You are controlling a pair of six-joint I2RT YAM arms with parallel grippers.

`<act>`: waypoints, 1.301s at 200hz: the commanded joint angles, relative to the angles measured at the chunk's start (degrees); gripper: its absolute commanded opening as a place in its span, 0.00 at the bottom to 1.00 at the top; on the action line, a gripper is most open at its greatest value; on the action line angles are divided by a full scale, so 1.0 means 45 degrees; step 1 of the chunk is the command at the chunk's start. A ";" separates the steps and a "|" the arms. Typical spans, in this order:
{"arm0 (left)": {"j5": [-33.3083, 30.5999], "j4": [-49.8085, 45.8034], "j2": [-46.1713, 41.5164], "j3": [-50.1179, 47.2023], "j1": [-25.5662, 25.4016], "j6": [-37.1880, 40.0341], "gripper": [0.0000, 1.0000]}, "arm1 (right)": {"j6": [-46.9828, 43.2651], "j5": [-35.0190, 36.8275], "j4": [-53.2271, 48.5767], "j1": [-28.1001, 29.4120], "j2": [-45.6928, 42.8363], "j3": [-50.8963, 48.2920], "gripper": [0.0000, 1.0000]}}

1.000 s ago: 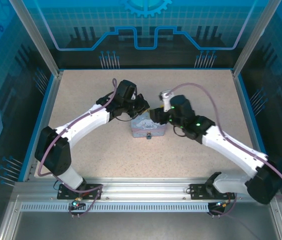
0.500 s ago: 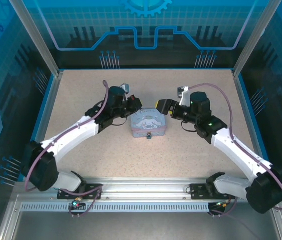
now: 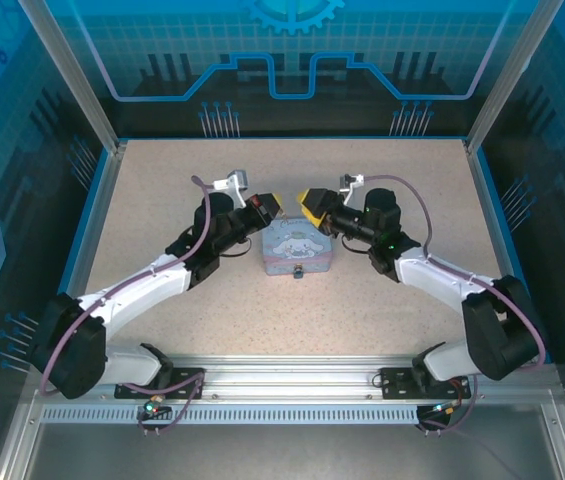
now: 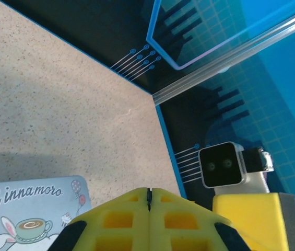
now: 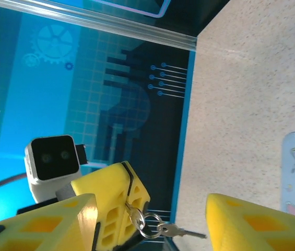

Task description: Unlock the padlock with the key

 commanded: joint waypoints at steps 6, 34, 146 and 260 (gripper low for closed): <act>-0.0743 0.1963 -0.0266 -0.0324 -0.0094 -0.0542 0.00 | 0.0700 -0.0266 0.1611 0.0452 0.0540 0.0593 0.54; -0.0877 0.2196 -0.0181 -0.0361 -0.0128 -0.0803 0.00 | 0.0933 -0.0246 0.2164 0.0744 0.1063 0.0843 0.51; -0.1512 0.3323 0.0048 -0.0949 -0.0146 -0.2060 0.00 | 0.1443 -0.0305 0.3411 0.1116 0.1589 0.0768 0.33; -0.1318 0.3348 0.0097 -0.0871 -0.0374 -0.2631 0.00 | 0.1481 -0.0495 0.3709 0.1075 0.1863 0.0927 0.22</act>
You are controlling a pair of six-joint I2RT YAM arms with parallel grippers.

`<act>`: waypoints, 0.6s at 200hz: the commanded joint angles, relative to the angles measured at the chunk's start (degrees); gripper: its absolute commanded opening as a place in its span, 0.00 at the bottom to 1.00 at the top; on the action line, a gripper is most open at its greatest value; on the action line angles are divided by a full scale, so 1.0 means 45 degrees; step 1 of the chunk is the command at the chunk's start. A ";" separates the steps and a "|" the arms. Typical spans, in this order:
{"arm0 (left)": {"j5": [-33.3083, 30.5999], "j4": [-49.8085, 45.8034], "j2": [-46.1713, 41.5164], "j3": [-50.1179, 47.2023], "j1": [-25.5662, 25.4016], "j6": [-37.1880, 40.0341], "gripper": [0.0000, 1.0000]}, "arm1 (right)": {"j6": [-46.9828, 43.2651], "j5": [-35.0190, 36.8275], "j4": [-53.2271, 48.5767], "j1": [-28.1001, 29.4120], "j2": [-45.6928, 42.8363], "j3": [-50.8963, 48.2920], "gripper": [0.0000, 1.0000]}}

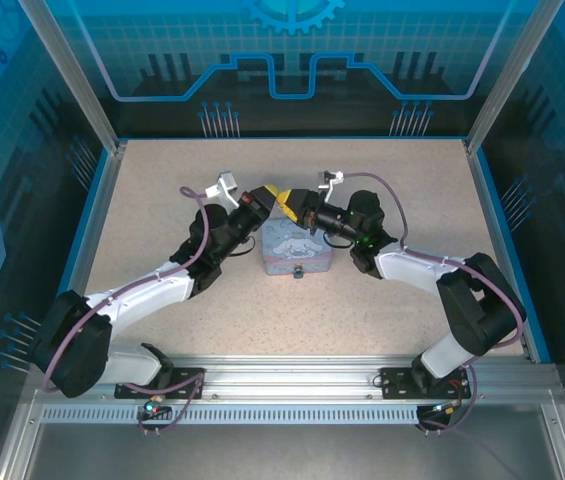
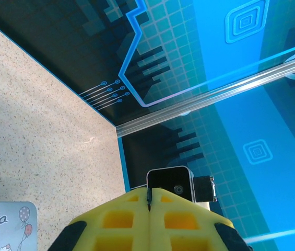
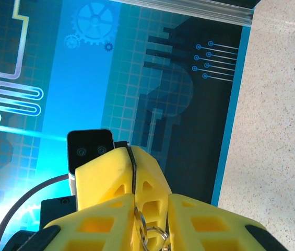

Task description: Unlock the padlock with the key

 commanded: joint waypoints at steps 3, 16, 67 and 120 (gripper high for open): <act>-0.0136 0.0295 -0.0005 -0.0002 -0.0158 -0.0107 0.00 | 0.0073 -0.0179 0.0568 0.0108 0.0187 0.0321 0.22; -0.0128 0.0312 0.0012 -0.0050 -0.0169 -0.0119 0.00 | 0.0102 -0.0232 0.0580 0.0071 0.0187 0.0325 0.19; -0.0221 0.0234 0.0067 0.0013 -0.0237 -0.0083 0.00 | 0.0302 -0.0398 0.0902 -0.0017 0.0201 0.0214 0.10; -0.0253 0.0049 0.0209 0.0228 -0.0242 -0.0004 0.00 | 0.0421 -0.0613 0.1245 -0.0107 0.0176 -0.0094 0.00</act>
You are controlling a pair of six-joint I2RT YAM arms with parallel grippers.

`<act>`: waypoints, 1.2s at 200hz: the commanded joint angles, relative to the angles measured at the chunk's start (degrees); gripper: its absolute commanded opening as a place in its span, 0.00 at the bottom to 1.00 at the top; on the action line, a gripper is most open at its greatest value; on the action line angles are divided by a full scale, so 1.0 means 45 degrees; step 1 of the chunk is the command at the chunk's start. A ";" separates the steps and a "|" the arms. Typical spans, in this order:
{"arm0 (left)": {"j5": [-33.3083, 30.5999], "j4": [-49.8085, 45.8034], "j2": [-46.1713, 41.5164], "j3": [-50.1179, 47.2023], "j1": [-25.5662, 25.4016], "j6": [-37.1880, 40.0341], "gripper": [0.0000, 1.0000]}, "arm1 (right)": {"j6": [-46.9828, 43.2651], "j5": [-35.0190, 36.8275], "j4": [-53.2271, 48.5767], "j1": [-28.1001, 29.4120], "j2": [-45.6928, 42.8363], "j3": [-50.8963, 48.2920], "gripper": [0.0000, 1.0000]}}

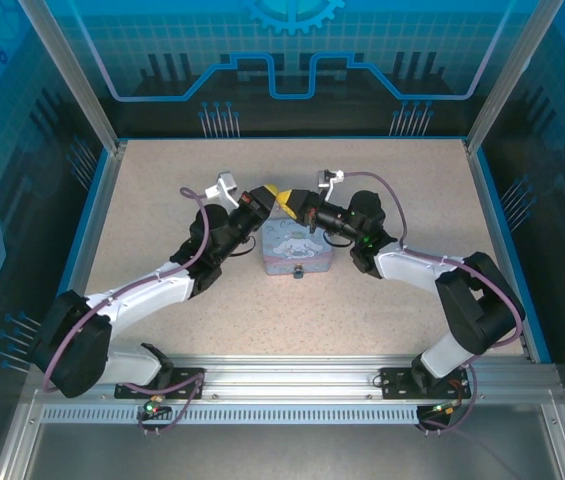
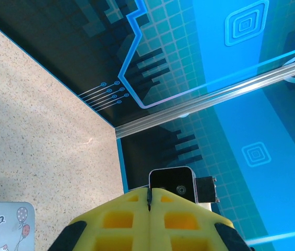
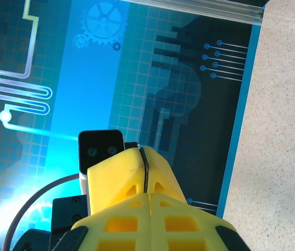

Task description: Unlock the padlock with the key

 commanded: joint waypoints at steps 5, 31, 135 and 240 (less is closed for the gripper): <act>-0.0120 0.0034 0.0221 0.0227 -0.0196 0.0120 0.00 | 0.0089 -0.0439 0.0785 -0.0074 0.0071 -0.0135 0.00; -0.0205 0.0073 0.0304 0.0252 -0.0214 0.0153 0.00 | 0.0127 -0.0486 0.0850 -0.0107 0.0033 -0.0261 0.00; -0.0416 -0.0038 0.0355 0.0378 -0.0238 0.0270 0.00 | 0.0099 -0.0605 0.0921 -0.0196 -0.0003 -0.0459 0.15; -0.0612 -0.0078 0.0355 0.0365 -0.0246 0.0299 0.00 | 0.0109 -0.0625 0.1043 -0.0233 -0.0085 -0.0718 0.00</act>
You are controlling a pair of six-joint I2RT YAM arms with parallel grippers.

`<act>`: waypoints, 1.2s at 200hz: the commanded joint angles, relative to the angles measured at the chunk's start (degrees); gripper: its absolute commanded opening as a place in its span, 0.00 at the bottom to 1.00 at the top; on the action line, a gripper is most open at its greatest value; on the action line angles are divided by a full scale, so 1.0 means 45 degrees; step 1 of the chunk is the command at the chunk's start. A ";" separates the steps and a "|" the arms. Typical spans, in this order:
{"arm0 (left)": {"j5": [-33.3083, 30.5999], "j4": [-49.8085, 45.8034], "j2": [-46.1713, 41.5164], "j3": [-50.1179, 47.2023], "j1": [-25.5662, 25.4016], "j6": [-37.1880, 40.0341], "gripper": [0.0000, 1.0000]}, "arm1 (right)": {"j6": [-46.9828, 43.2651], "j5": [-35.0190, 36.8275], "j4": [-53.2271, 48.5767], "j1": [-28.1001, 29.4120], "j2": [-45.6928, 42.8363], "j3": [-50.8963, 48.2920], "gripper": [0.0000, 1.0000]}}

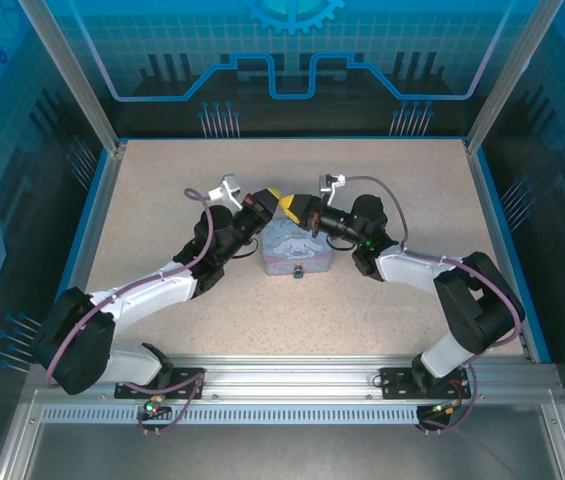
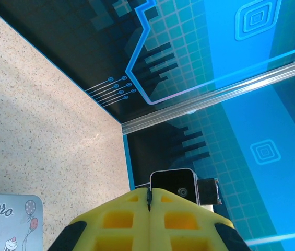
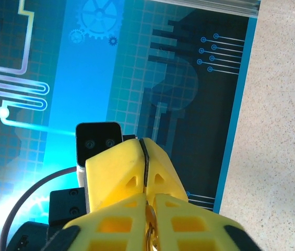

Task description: Unlock the padlock with the key

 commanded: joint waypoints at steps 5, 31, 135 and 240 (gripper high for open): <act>-0.0387 0.0062 0.0130 0.0319 -0.0070 0.0294 0.00 | 0.0012 -0.0270 0.0618 -0.0087 -0.0094 -0.0160 0.00; -0.0368 0.0062 0.0136 0.0317 -0.0082 0.0276 0.00 | 0.0031 -0.0270 0.0623 -0.0135 -0.0130 -0.0161 0.00; -0.0254 -0.5243 -0.2988 0.0883 0.0779 0.1847 0.83 | -0.3072 -0.0348 -0.4471 -0.1061 -0.2457 -0.1102 0.00; 0.2730 -0.9799 -0.4341 -0.1009 -0.0355 0.4607 0.99 | -0.6849 0.0515 -1.0454 -0.2513 -0.4292 -0.1914 0.00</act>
